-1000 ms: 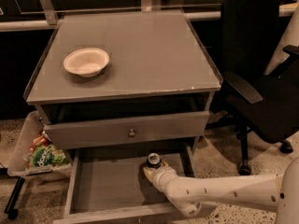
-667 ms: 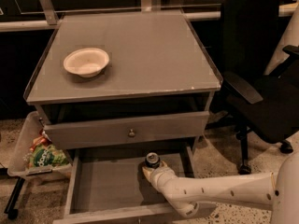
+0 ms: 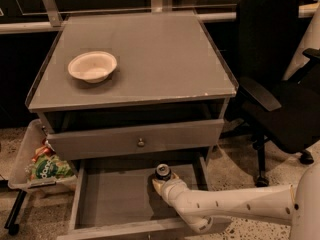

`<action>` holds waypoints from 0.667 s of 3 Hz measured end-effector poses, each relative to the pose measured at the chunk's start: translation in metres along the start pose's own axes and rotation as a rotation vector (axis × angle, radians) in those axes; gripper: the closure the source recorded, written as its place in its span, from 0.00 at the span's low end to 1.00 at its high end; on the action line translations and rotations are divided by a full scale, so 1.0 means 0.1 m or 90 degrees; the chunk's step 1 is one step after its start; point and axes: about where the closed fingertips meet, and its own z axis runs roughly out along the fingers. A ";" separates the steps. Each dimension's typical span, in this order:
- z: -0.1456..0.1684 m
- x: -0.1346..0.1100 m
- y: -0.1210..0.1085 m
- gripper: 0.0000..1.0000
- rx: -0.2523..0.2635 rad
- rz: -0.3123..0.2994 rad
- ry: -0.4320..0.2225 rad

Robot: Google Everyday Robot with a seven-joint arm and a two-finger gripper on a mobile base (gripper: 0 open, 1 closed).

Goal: Place pepsi can into middle drawer

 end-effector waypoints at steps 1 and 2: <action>0.00 0.00 0.00 0.35 0.000 0.000 0.000; 0.00 0.00 0.00 0.12 0.000 0.000 0.000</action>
Offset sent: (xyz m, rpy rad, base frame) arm 0.0000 0.0000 0.0000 0.0000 0.0000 0.0000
